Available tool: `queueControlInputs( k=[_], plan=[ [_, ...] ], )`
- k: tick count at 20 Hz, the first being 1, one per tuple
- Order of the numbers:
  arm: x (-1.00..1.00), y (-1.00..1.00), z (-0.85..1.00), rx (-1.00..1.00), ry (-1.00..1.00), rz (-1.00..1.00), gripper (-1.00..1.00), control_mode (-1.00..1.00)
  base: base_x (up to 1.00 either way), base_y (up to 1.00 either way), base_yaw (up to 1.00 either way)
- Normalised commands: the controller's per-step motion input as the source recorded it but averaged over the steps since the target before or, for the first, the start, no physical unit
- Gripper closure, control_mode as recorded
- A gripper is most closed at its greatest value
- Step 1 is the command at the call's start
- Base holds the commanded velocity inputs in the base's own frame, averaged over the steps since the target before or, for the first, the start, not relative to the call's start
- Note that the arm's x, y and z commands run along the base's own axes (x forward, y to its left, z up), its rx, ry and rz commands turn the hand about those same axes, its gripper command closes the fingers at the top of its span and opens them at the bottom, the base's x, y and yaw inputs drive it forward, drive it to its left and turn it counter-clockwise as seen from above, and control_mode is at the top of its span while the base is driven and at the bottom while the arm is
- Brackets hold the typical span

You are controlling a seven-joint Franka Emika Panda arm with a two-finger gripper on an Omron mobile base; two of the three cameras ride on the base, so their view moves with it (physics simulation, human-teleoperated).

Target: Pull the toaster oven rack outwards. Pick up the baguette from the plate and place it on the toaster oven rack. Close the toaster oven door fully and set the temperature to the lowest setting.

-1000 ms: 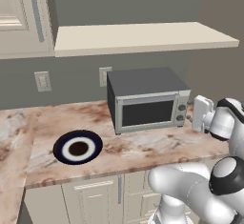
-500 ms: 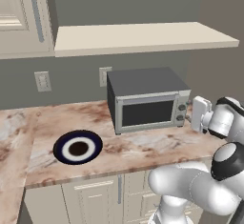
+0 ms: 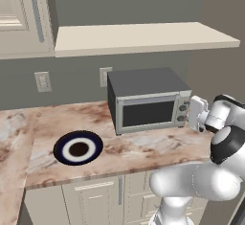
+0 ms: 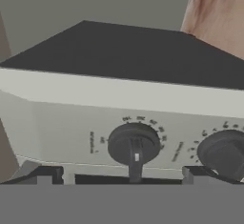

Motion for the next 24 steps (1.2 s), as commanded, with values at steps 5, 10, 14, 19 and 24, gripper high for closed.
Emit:
queueControlInputs(
  k=[5, 10, 14, 19, 24],
  plan=[
    [0.23, -0.08, -0.15, 0.01, 0.00, -0.01, -1.00, -1.00, 0.00, 0.00, 0.00],
    [0.20, -0.06, -0.13, 0.01, 0.00, -0.01, -1.00, -1.00, 0.00, 0.00, 0.00],
    [0.24, -0.01, -0.04, 0.01, 0.00, 0.00, -1.00, -1.00, 0.00, 0.00, 0.00],
    [0.33, 0.00, 0.00, 0.00, -0.02, -0.01, 1.00, -1.00, 0.00, 0.00, 0.00],
    [0.50, 0.00, 0.10, 0.00, 0.00, -0.04, 1.00, -1.00, 0.00, 0.00, 0.00]
  ],
)
